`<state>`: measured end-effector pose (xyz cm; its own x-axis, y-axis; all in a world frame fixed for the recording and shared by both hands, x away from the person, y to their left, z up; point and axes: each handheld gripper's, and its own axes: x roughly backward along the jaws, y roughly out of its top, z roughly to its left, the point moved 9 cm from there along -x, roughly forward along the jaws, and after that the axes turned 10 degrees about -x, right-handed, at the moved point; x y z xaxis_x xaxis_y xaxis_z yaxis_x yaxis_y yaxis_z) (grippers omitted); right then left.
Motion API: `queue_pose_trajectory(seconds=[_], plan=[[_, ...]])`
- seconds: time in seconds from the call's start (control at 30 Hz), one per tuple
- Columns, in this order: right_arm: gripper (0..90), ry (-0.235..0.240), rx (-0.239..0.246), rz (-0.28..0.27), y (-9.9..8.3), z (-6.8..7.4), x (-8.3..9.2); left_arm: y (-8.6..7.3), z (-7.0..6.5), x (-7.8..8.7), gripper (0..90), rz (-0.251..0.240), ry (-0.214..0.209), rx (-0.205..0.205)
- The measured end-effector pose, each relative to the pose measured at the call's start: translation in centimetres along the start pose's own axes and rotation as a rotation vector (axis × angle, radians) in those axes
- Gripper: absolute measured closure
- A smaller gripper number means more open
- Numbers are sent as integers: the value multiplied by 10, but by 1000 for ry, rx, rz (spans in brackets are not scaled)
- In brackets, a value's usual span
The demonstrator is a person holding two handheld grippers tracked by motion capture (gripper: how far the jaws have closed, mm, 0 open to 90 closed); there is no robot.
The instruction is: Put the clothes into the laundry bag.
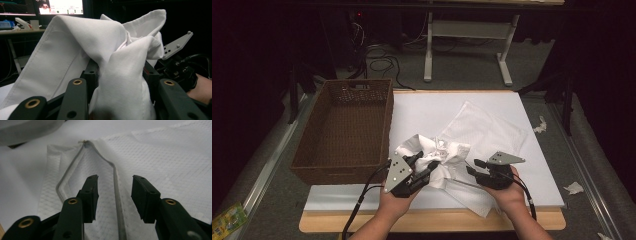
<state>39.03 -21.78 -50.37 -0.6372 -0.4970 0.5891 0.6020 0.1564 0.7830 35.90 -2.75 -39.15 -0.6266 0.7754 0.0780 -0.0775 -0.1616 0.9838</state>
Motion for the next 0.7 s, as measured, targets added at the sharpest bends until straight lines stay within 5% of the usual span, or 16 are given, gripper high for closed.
queue_pose_trajectory(seconds=[0.3,0.5,0.7], plan=[[889,-32,-4,35,-6,-11,-1,-4,-9,-5,595,16,-28,-7],[898,-18,-2,17,-2,-9,3,-17,-16,-17,595,48,-31,-16],[899,-3,-17,-26,4,-7,10,-49,-28,-39,595,142,-46,-28]])
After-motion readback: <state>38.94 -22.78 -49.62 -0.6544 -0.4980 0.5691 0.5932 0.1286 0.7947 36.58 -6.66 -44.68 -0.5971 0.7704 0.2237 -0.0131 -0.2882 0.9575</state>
